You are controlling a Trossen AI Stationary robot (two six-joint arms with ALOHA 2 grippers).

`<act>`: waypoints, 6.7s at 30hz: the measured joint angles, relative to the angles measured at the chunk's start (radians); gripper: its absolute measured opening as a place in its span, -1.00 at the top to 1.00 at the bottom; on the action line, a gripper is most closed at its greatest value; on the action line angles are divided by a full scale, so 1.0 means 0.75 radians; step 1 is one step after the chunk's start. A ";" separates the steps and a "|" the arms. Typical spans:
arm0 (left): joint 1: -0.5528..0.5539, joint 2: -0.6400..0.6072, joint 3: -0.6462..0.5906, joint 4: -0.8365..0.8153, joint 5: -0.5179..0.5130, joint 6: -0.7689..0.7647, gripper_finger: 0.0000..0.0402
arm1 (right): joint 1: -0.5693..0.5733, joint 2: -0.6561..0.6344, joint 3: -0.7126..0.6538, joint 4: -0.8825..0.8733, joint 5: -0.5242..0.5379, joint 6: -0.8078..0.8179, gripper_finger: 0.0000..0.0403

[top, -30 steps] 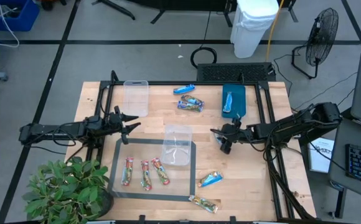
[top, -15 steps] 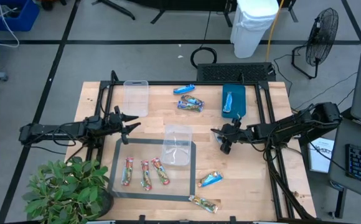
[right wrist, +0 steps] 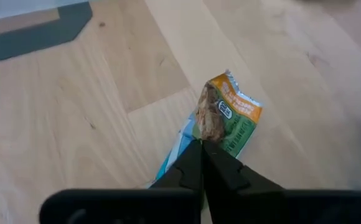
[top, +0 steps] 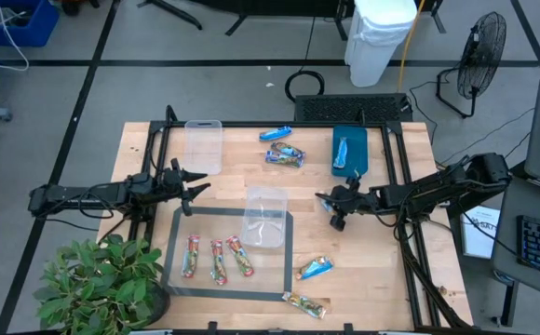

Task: Pick and place Granola Bars by type
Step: Put the yellow granola bar into the blue bin

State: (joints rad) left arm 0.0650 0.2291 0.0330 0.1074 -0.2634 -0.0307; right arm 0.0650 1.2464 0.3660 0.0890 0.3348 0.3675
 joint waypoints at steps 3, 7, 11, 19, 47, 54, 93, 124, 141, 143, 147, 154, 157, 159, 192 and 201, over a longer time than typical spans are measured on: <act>0.000 0.000 0.000 0.000 0.000 0.000 0.22 | 0.000 0.000 0.000 0.050 -0.005 -0.032 1.00; 0.000 0.000 0.000 0.000 0.000 0.000 0.22 | 0.000 0.000 0.000 0.129 -0.064 -0.067 1.00; -0.001 0.000 0.000 0.000 0.000 0.000 0.22 | 0.001 -0.012 0.000 0.178 -0.071 -0.098 1.00; 0.000 -0.001 0.000 0.001 0.000 0.000 0.22 | 0.000 -0.187 0.001 0.149 -0.071 -0.194 1.00; 0.000 0.000 0.000 0.001 0.000 0.000 0.22 | -0.382 -0.632 0.501 -0.133 -0.130 -0.788 1.00; -0.001 -0.001 0.000 0.001 0.000 0.000 0.22 | -0.547 -0.632 0.500 -0.267 -0.065 -0.726 1.00; 0.000 0.000 0.000 0.001 0.000 0.000 0.22 | -1.062 -0.467 0.366 -0.583 -0.135 -0.542 1.00; 0.000 0.000 0.000 0.001 0.000 0.000 0.22 | -1.265 -0.257 0.220 -0.441 -0.140 -0.539 1.00; 0.000 0.000 0.000 0.001 0.000 0.000 0.22 | -1.262 -0.288 0.179 -0.323 -0.279 -0.526 1.00; 0.000 0.000 0.000 0.001 0.000 0.000 0.22 | -1.262 -0.288 0.179 -0.323 -0.279 -0.526 1.00; 0.000 0.000 0.000 0.001 0.000 0.000 0.22 | -1.262 -0.288 0.179 -0.322 -0.279 -0.525 1.00; 0.000 -0.001 0.000 0.001 0.000 0.000 0.22 | -1.262 -0.288 0.053 -0.139 -0.314 -0.494 1.00; 0.000 0.000 0.000 0.001 0.000 0.000 0.22 | -1.262 -0.288 0.010 -0.069 -0.313 -0.485 1.00; 0.000 0.000 0.000 0.001 0.000 0.000 0.22 | -1.262 -0.288 0.002 -0.072 -0.312 -0.480 1.00; 0.000 0.000 0.000 0.001 0.000 0.000 0.22 | -1.262 -0.288 0.002 -0.064 -0.309 -0.465 0.78; 0.000 -0.001 0.000 0.001 0.000 0.000 0.22 | -1.209 -0.329 0.002 0.116 -0.528 -0.484 0.64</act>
State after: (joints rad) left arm 0.0649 0.2287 0.0330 0.1078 -0.2634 -0.0307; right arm -0.8416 0.9995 0.3676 0.1760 -0.0615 0.0048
